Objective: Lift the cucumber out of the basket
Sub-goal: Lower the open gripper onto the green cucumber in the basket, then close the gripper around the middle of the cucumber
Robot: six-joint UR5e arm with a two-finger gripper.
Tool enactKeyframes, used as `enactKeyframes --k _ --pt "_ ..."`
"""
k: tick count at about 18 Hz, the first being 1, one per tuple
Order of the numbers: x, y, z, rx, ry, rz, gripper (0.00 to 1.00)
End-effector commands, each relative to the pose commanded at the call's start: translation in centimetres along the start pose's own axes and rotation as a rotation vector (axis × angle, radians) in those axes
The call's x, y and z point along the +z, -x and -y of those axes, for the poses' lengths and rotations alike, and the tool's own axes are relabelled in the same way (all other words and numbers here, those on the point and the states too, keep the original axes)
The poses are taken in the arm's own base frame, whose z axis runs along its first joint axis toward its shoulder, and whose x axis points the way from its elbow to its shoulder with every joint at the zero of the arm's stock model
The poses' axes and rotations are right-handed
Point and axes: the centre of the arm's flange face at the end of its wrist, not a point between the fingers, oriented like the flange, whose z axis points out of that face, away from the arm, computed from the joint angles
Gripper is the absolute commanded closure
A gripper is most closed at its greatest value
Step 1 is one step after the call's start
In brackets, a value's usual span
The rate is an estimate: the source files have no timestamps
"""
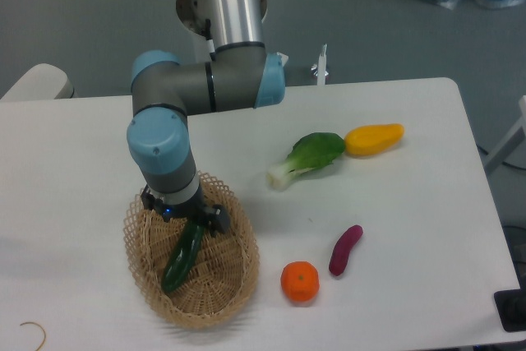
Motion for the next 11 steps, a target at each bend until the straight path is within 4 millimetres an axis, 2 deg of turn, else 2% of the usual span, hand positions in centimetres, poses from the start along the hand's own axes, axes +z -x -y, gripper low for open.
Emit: enactKeyframes --k 6,11 --pt "2.3 -0.2 0.0 0.003 -0.006 0.005 0.0" --pt "3.2 -0.3 0.1 0.012 -0.005 0.004 0.0"
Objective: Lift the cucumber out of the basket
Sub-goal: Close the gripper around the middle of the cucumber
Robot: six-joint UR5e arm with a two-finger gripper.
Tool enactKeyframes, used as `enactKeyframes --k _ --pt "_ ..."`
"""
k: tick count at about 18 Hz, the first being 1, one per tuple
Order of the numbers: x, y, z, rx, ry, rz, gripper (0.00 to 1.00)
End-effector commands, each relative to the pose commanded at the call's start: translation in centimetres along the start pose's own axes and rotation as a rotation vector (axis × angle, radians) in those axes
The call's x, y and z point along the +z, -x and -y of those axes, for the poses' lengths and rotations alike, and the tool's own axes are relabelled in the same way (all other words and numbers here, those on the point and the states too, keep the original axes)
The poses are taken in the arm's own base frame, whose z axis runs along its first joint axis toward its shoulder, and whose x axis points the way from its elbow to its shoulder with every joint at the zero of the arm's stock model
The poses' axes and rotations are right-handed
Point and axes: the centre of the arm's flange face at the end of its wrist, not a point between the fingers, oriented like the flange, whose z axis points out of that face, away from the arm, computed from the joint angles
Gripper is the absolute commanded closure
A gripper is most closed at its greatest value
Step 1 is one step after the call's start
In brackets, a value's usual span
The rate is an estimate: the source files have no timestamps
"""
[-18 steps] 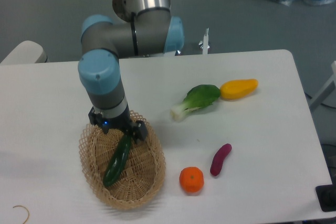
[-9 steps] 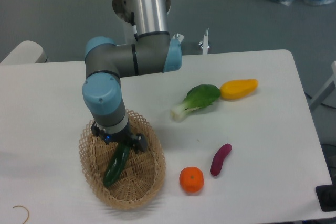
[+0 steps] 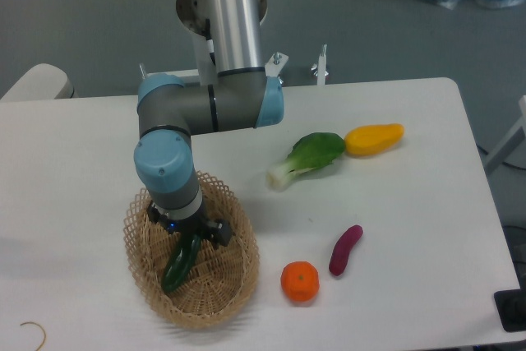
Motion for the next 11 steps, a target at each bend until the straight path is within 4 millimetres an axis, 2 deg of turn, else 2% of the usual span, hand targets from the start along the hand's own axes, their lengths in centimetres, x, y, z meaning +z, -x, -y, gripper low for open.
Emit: enactKeyframes --k 11 --pt "0.6 -1.3 -0.1 0.014 0.006 -0.006 0.0"
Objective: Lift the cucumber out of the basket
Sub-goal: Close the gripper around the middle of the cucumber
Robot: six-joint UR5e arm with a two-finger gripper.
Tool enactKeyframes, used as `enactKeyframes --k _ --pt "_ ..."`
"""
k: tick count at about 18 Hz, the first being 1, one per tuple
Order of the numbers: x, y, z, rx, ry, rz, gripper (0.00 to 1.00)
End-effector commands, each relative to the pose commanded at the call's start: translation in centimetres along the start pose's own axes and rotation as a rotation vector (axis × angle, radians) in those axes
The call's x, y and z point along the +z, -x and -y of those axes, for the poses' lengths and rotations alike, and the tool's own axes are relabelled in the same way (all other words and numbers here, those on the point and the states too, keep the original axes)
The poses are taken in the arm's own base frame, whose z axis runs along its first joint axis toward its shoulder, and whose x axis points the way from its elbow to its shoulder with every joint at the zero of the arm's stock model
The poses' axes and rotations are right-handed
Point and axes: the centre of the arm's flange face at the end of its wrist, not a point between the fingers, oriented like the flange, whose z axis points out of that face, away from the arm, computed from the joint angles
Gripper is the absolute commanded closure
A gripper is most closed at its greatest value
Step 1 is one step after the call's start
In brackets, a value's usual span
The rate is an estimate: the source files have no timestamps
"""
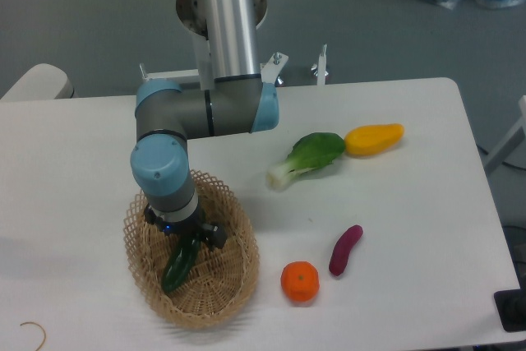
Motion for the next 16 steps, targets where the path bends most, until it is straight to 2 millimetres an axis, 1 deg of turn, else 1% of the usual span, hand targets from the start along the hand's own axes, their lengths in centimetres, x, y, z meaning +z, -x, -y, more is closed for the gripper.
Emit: enactKeyframes --k 5,6,8,9,10,14,16 --pt "-0.09 -0.01 0.17 0.001 -0.003 0.001 0.0" --pt "0.02 0.07 0.14 0.0 -0.004 0.002 0.02" --pt "-0.02 0.1 0.18 -0.003 -0.008 0.004 0.15" --pt "-0.03 0.0 0.21 -0.003 -0.008 0.004 0.2" --pt "-0.04 0.11 0.19 -0.005 -0.009 0.005 0.22" --pt "-0.1 0.13 0.23 -0.002 -0.011 0.006 0.22" --pt "-0.16 0.16 0.28 -0.002 -0.012 0.007 0.3"
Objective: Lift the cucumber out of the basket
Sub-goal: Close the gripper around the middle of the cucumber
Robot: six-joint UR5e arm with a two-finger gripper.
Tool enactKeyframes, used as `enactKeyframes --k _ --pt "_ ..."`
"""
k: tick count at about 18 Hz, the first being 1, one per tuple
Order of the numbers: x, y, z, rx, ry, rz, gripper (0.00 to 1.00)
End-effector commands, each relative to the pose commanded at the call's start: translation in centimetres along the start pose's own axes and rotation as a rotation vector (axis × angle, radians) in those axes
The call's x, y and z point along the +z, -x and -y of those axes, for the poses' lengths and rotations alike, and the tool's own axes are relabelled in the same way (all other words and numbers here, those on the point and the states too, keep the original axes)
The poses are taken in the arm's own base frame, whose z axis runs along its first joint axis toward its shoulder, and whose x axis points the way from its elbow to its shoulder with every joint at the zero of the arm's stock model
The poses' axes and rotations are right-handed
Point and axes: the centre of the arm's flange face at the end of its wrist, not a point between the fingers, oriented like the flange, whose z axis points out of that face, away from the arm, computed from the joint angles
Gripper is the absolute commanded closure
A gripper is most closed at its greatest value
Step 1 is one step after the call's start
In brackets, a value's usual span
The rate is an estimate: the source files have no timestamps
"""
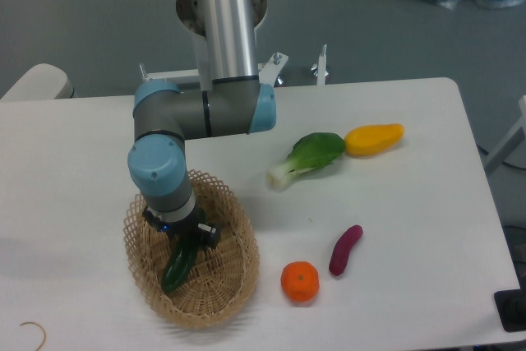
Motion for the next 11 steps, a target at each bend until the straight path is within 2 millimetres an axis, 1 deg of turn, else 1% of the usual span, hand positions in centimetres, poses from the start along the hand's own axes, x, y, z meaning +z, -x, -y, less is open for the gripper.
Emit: enactKeyframes --k 1,5,6,7,11 --pt "0.0 0.0 0.0 0.002 0.0 0.0 0.3" --pt "-0.39 0.13 0.21 0.003 -0.007 0.004 0.42" --pt "-0.55 0.16 0.25 0.003 -0.009 0.005 0.47" --pt "-0.56 0.16 0.25 0.003 -0.009 0.005 0.48" --pt "-0.97 0.33 0.29 0.004 -0.015 0.01 0.49"
